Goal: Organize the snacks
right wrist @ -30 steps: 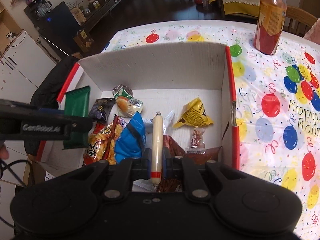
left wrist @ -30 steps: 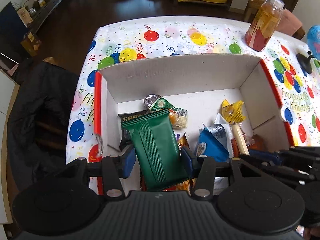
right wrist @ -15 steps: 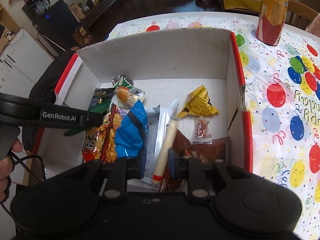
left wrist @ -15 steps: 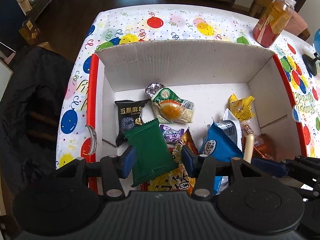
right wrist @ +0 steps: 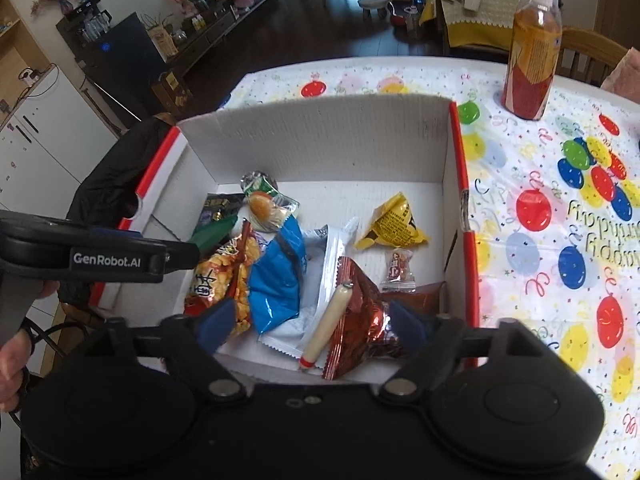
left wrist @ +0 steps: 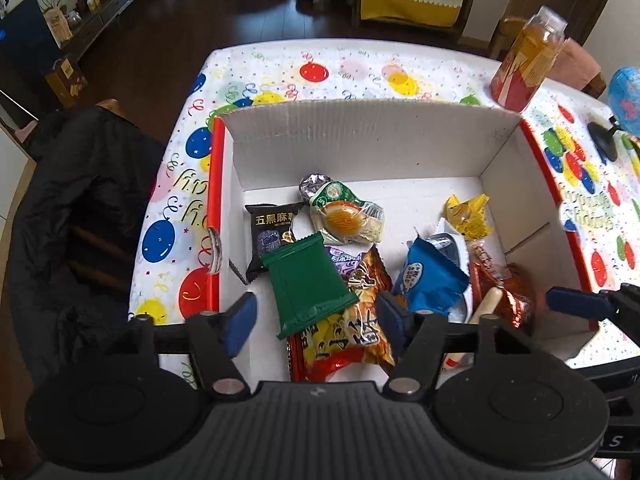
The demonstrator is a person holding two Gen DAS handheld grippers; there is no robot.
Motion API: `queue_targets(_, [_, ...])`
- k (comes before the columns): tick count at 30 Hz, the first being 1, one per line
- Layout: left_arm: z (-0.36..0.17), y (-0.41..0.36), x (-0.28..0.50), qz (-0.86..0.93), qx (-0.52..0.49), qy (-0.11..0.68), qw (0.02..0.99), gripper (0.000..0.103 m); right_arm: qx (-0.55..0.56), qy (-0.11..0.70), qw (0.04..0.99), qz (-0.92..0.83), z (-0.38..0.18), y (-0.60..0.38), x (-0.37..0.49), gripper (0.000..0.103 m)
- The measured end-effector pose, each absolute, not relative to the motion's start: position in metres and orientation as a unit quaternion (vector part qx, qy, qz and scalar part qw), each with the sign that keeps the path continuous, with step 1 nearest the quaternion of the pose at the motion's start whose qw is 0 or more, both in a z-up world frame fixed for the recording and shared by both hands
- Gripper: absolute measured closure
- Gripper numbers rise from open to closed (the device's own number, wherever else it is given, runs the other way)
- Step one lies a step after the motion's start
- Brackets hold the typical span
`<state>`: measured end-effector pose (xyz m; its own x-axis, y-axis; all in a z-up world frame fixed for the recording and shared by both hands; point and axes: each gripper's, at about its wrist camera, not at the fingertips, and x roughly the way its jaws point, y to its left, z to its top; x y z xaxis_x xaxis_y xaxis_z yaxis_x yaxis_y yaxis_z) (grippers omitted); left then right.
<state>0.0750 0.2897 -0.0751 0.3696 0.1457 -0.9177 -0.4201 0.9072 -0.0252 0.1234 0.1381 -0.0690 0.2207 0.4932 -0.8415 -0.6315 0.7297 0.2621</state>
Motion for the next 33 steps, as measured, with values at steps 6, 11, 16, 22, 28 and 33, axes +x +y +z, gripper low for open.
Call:
queue_targets(6, [-0.061, 0.284, 0.053, 0.165, -0.134, 0.515, 0.831, 0.021, -0.058, 0.482, 0.79, 0.374, -0.052, 0.125, 0.109, 0.0])
queue_targets(11, [-0.049, 0.278, 0.034, 0.164, -0.132, 0.495, 0.843, 0.014, -0.046, 0.454, 0.804, 0.382, -0.036, 0.111, 0.096, 0.0])
queue_targets(16, [-0.034, 0.271, 0.015, 0.163, -0.127, 0.468, 0.859, 0.001, -0.028, 0.425, 0.82, 0.383, -0.024, 0.097, 0.084, 0.0])
queue_targets(22, [-0.021, 0.265, -0.007, 0.163, -0.134, 0.448, 0.869, 0.001, -0.021, 0.386, 0.84, 0.38, -0.011, 0.086, 0.065, 0.0])
queue_targets(28, [-0.011, 0.251, -0.028, 0.174, -0.122, 0.431, 0.877, 0.001, -0.023, 0.382, 0.842, 0.38, -0.007, 0.079, 0.047, 0.0])
queue_targets(33, [-0.009, 0.241, -0.041, 0.19, -0.108, 0.427, 0.877, 0.001, -0.028, 0.361, 0.856, 0.369, -0.004, 0.073, 0.032, 0.0])
